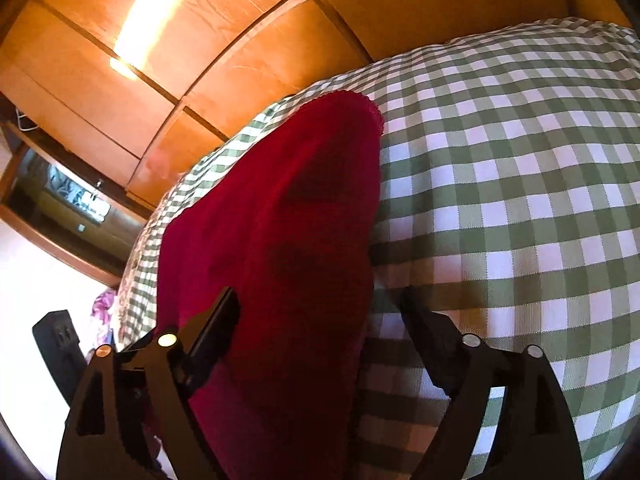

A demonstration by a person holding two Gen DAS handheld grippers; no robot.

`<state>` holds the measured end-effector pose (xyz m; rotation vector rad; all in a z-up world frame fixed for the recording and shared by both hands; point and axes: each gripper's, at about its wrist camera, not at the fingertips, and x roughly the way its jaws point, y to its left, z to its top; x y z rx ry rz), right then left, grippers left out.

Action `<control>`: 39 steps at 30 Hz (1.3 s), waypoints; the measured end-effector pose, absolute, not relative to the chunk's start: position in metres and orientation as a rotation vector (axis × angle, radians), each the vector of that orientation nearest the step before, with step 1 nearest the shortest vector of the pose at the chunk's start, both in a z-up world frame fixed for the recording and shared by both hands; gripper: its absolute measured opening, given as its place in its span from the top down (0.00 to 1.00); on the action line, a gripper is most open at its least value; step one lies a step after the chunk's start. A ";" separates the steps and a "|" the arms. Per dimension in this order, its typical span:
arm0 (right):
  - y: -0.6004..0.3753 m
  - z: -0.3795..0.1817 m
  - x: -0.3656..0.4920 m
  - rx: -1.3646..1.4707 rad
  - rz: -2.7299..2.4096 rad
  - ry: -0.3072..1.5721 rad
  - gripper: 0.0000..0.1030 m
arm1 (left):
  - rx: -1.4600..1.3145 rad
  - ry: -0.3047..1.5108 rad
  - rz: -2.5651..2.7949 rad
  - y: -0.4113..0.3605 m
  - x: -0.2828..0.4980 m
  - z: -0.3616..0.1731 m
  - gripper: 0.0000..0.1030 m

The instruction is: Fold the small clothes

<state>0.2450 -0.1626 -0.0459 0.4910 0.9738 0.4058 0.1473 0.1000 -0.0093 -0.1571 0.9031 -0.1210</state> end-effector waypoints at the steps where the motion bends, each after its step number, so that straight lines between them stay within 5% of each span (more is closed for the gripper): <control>1: -0.161 -0.045 0.248 0.486 0.412 0.978 0.19 | -0.155 0.903 -0.125 0.100 0.147 -0.009 0.35; 16: -0.164 -0.059 0.303 0.543 0.441 1.064 0.12 | -0.349 0.955 -0.277 0.133 0.164 -0.037 0.23; 25: -0.168 -0.057 0.240 0.533 0.557 1.061 0.12 | -0.405 0.928 -0.332 0.141 0.164 -0.045 0.23; 28: -0.169 -0.058 0.219 0.558 0.570 1.033 0.13 | -0.419 0.920 -0.352 0.140 0.163 -0.044 0.34; 31: -0.163 -0.059 0.211 0.561 0.580 1.013 0.28 | -0.493 0.913 -0.421 0.139 0.159 -0.045 0.66; 39: -0.144 -0.044 0.200 0.478 0.549 0.966 0.50 | -0.552 0.906 -0.431 0.126 0.149 -0.039 0.75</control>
